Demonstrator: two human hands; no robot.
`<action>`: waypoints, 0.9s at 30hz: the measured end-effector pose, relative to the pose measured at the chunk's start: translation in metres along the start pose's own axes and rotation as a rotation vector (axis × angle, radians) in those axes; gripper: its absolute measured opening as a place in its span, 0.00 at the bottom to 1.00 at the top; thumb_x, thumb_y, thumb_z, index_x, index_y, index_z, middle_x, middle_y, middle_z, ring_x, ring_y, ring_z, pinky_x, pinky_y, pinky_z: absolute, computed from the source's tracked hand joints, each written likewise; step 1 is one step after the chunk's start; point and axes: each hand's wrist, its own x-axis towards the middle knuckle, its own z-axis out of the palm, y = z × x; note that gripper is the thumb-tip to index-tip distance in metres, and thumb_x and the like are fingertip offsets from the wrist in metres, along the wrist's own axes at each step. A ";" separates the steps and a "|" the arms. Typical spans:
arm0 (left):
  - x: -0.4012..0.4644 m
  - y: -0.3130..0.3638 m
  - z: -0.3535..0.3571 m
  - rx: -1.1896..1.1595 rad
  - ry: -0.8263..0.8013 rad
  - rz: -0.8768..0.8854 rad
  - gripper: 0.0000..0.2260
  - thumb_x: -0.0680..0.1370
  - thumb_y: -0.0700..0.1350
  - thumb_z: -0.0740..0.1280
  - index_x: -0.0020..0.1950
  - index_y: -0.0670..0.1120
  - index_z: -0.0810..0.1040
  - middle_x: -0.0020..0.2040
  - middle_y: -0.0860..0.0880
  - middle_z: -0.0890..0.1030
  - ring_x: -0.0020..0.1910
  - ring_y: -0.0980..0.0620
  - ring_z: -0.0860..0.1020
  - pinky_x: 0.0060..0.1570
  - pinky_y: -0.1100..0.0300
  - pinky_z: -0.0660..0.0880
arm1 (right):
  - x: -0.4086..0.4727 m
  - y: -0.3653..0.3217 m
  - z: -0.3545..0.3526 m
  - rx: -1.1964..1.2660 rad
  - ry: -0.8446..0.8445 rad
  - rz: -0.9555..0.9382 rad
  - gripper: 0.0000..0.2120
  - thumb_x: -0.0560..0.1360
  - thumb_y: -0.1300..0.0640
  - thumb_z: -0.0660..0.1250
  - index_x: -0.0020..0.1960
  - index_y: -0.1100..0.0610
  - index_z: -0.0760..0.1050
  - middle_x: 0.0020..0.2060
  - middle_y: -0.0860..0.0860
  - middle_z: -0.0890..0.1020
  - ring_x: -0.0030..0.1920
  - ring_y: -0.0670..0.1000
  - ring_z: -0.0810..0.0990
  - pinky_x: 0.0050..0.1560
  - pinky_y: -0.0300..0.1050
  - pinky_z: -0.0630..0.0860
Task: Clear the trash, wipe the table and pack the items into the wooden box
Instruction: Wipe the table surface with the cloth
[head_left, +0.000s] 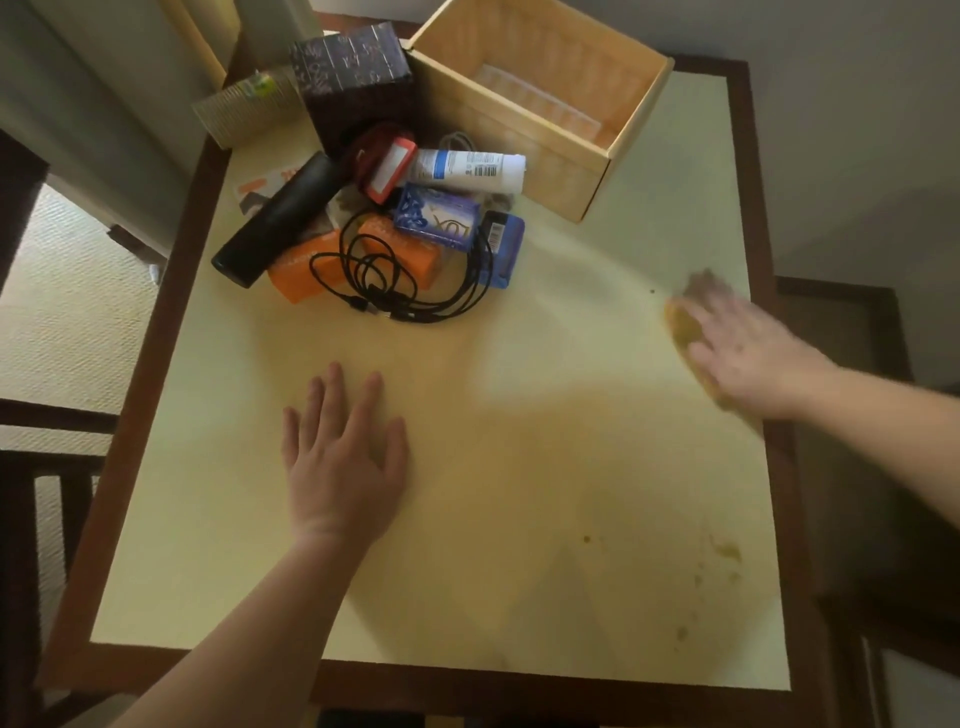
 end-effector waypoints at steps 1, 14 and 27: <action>0.000 0.001 -0.001 0.010 -0.003 0.000 0.28 0.83 0.63 0.53 0.83 0.58 0.60 0.86 0.48 0.52 0.85 0.48 0.48 0.82 0.44 0.43 | 0.022 0.010 -0.002 0.017 0.018 0.089 0.32 0.84 0.37 0.36 0.82 0.45 0.27 0.83 0.50 0.31 0.82 0.49 0.30 0.83 0.54 0.39; 0.001 0.002 -0.001 0.028 -0.013 -0.003 0.29 0.83 0.63 0.52 0.83 0.57 0.61 0.86 0.49 0.53 0.85 0.48 0.47 0.82 0.44 0.44 | -0.057 -0.096 0.040 0.091 -0.066 -0.596 0.27 0.86 0.38 0.43 0.84 0.43 0.52 0.85 0.48 0.51 0.85 0.54 0.46 0.82 0.51 0.43; 0.000 -0.001 -0.004 0.028 -0.036 0.014 0.29 0.83 0.65 0.51 0.83 0.58 0.59 0.86 0.50 0.51 0.85 0.49 0.46 0.82 0.44 0.43 | -0.021 -0.207 0.044 0.241 0.267 -0.143 0.31 0.87 0.44 0.46 0.85 0.58 0.53 0.84 0.62 0.52 0.84 0.63 0.46 0.82 0.62 0.51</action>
